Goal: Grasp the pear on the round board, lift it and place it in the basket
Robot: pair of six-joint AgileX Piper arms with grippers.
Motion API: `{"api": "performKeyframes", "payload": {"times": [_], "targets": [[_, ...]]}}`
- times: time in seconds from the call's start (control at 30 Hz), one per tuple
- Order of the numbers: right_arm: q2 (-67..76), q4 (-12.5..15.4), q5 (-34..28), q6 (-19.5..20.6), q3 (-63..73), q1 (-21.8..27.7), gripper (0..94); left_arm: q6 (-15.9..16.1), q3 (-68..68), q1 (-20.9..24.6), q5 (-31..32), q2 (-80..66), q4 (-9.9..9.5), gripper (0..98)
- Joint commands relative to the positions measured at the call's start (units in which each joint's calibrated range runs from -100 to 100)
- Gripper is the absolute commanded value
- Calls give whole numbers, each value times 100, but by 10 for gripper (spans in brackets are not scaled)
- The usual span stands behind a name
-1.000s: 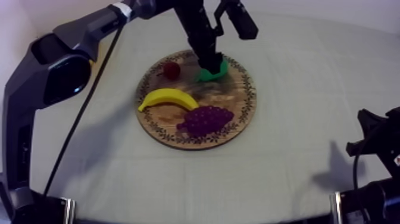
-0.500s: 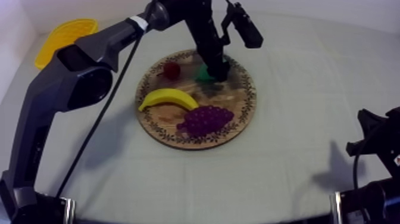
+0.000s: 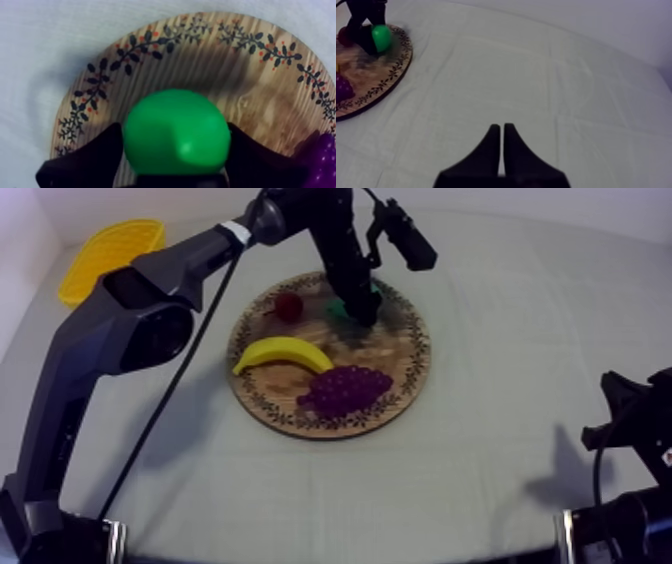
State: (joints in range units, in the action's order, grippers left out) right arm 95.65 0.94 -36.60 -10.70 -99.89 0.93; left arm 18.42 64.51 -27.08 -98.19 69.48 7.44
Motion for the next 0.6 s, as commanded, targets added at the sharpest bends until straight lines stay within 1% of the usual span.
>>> {"api": "performKeyframes", "payload": {"times": [0.0,0.1,0.2,0.37,0.57], "targets": [[2,1,-1,3,0,-1,4,-10,-6,2,8,4,-8,646],[2,1,-1,3,0,-1,4,-25,-10,-2,21,14,-19,605],[2,1,-1,3,0,-1,4,-34,-18,-18,27,7,-33,583],[2,1,-1,3,0,-1,4,-60,-200,-55,45,-133,-63,573],[2,1,-1,3,0,-1,4,-92,-781,-108,153,-678,-97,569]]}}
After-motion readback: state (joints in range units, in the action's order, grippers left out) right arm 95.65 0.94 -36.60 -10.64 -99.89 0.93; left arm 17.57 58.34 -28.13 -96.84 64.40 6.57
